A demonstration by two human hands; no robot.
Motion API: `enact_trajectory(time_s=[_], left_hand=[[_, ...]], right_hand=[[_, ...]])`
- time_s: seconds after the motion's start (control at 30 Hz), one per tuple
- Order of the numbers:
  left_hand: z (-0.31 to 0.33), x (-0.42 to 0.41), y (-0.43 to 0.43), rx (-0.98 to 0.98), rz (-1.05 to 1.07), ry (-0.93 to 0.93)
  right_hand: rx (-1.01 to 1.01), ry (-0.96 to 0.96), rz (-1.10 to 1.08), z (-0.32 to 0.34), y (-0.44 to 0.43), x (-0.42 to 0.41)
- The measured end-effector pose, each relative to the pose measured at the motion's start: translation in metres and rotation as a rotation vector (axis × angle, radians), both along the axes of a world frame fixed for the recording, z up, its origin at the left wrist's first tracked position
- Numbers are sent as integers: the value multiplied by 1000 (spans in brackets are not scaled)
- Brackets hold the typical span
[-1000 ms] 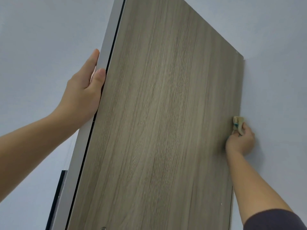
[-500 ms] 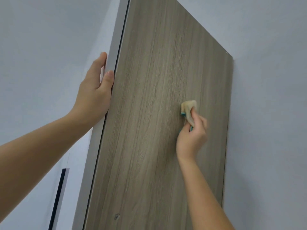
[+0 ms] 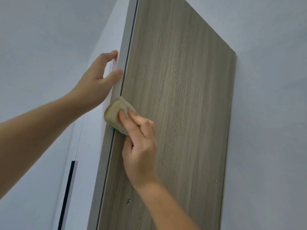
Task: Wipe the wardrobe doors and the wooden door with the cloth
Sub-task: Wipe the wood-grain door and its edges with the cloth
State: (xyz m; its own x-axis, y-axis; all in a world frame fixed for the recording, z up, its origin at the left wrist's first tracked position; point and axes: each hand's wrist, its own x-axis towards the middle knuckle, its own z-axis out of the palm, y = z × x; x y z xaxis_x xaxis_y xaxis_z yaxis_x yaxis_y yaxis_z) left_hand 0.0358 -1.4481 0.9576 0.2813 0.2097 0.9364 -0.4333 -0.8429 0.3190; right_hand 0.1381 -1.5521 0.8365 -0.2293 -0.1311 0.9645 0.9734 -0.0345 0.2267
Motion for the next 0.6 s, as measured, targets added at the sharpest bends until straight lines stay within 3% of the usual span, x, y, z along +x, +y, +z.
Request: enact_trajectory(time_s=[0.13, 0.27, 0.6], left_hand=[[-20, 5, -8, -38, 0, -40], [-58, 14, -20, -95, 24, -80], [-84, 20, -37, -178, 71, -87]], right_hand=[[-24, -91, 25, -3, -6, 10], [-1, -58, 0, -1, -22, 35], [308, 461, -95, 14, -109, 174]])
